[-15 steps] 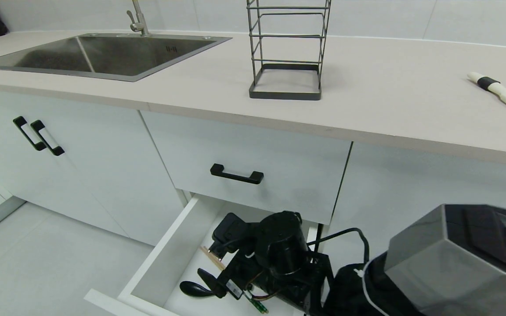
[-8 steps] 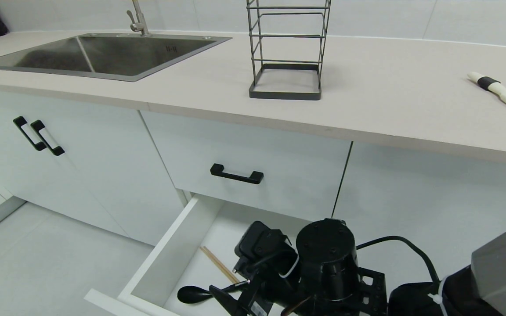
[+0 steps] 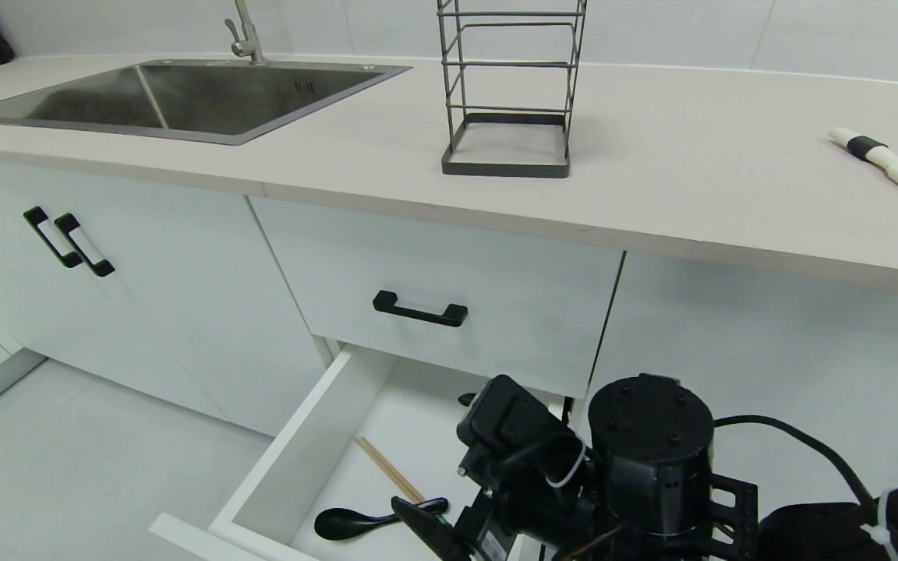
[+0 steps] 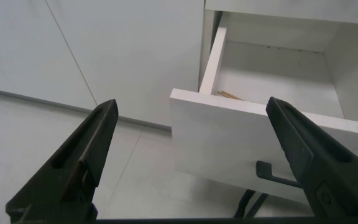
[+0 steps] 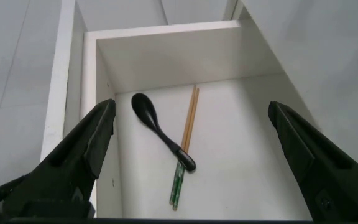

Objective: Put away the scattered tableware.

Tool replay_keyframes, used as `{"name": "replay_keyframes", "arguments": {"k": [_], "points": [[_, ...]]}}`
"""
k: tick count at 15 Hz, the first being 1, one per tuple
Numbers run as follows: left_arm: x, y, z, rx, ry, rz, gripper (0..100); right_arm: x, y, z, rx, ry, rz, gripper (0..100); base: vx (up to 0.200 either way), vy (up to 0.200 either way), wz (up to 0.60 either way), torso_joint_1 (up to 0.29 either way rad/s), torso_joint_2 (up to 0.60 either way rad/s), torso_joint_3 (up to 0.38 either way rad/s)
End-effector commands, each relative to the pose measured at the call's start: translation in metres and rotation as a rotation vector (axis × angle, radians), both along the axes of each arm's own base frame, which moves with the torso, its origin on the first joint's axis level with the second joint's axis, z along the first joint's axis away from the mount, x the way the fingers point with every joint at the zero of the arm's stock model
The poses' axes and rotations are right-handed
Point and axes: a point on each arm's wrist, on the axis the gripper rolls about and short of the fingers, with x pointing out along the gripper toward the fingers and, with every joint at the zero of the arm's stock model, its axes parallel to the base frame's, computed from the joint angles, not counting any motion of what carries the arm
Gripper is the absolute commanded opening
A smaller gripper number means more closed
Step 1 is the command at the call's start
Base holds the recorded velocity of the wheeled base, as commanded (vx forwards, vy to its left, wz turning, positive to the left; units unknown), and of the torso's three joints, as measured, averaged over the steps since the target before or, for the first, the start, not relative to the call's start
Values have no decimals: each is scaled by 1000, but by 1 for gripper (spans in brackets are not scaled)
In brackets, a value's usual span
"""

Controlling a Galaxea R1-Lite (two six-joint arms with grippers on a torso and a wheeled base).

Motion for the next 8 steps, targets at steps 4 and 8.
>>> {"name": "replay_keyframes", "arguments": {"k": [4, 8], "points": [[0, 0, 0, 0, 0, 0, 100, -8, -18, 16, 33, -14, 26, 100, 0, 0, 0, 0, 0, 0], [0, 0, 0, 0, 0, 0, 100, -12, -24, 13, 21, -5, 31, 100, 0, 0, 0, 0, 0, 0]]}}
